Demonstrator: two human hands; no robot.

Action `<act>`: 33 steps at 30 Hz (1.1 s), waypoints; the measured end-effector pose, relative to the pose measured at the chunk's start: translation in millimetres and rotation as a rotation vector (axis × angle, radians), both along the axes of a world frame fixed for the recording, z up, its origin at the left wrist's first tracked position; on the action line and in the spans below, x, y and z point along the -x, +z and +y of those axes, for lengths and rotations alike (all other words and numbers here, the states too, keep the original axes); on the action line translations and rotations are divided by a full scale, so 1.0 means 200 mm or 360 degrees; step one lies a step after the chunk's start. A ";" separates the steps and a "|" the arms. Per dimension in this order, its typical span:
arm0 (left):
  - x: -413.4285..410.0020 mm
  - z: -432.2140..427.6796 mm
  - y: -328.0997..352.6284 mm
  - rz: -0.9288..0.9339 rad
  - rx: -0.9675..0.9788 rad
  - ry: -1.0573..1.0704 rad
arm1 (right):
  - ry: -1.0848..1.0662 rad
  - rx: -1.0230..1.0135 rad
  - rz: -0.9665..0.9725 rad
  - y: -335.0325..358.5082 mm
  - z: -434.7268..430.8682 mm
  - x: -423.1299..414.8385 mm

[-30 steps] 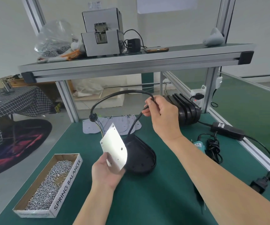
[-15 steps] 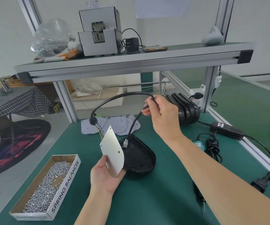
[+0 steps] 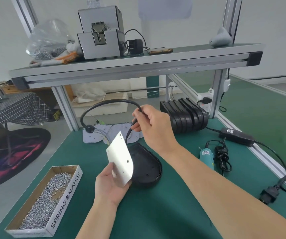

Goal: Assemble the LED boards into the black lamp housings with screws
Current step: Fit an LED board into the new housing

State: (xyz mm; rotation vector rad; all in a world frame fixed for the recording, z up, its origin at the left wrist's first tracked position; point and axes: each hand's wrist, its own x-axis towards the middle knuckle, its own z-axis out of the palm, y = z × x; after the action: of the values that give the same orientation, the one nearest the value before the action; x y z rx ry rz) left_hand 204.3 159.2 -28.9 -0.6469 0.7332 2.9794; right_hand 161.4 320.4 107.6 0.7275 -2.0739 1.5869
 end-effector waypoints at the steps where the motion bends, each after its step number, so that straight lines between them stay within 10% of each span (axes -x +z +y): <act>1: 0.01 0.01 0.02 0.0003 0.0010 -0.0026 | -0.0027 0.0001 -0.0033 0.00 0.01 0.01; 17: 0.01 -0.11 0.05 0.0161 0.0579 -0.0206 | -0.0063 -0.0037 -0.0199 0.19 0.34 0.13; 22: -0.04 -0.14 0.14 0.0241 0.0597 -0.0405 | -0.0392 -0.0487 0.0365 0.31 0.39 0.10; 27: -0.06 -0.09 0.22 0.0447 0.0309 -0.0454 | 0.0253 -0.0683 -0.0234 0.25 0.35 0.12; 33: -0.08 -0.02 0.27 0.0471 0.0198 -0.0683 | 0.1205 0.0410 -0.1164 -0.10 0.37 0.13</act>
State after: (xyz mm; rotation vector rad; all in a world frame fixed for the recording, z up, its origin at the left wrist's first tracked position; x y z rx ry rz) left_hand 220.0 155.5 25.8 -0.0304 0.9388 2.6649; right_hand 135.4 394.1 88.4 1.0127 -2.0733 2.8266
